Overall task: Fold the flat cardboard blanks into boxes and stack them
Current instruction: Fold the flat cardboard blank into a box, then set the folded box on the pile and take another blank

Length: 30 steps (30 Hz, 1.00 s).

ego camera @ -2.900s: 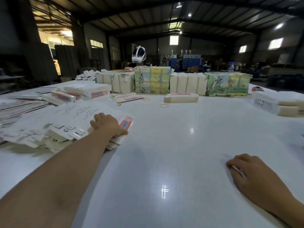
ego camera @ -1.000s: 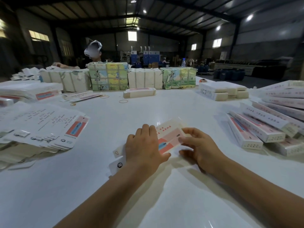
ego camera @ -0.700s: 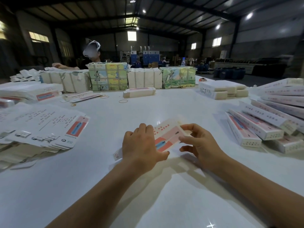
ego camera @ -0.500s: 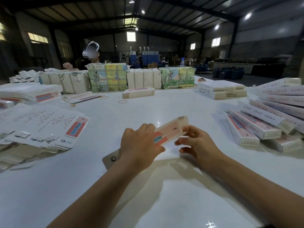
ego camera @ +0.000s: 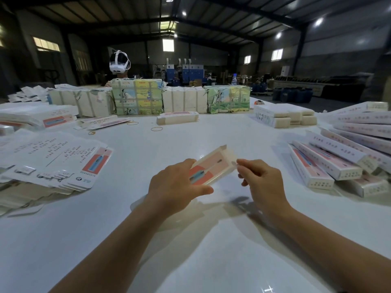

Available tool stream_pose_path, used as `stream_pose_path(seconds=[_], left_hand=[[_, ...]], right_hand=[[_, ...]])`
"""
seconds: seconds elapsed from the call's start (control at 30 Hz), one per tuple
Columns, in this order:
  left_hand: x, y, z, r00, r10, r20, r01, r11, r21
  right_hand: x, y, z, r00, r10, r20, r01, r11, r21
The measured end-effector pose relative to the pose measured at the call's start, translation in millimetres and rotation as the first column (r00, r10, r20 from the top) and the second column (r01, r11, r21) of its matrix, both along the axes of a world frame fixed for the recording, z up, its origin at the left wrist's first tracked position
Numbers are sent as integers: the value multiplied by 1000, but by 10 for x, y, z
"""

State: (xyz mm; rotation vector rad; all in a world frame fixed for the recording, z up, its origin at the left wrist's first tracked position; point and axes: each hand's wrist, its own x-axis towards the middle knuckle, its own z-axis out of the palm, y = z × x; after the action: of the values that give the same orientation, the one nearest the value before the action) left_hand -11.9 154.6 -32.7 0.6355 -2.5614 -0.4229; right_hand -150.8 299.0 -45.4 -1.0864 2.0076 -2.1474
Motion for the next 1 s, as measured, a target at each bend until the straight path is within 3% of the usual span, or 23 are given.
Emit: stream_pose_path(seconds=[0.27,0.47,0.6,0.77,1.0], left_hand=[[-15,19,-50,996,-61,-63,59,998,-27],[-6,25,-78,993,-105,-49,102,993,-56],[-12,63,-87,993,-99,-57,95,993,-72],[-42,89,-110,996,-66,-57,59,991,-120],[-62,102,-143,998,-39,-57,27,981,-194]], right_hand=[[130,1,15,991,125,-39,-123,991,45],[118,-13,22,983,178,-35,-170,970,175],[121,2,12,991,94,-92,-84,991,106],[141,-4,13,988,122,-90,-115,991,72],[106,5,61,967,228,110,-231,973,7]])
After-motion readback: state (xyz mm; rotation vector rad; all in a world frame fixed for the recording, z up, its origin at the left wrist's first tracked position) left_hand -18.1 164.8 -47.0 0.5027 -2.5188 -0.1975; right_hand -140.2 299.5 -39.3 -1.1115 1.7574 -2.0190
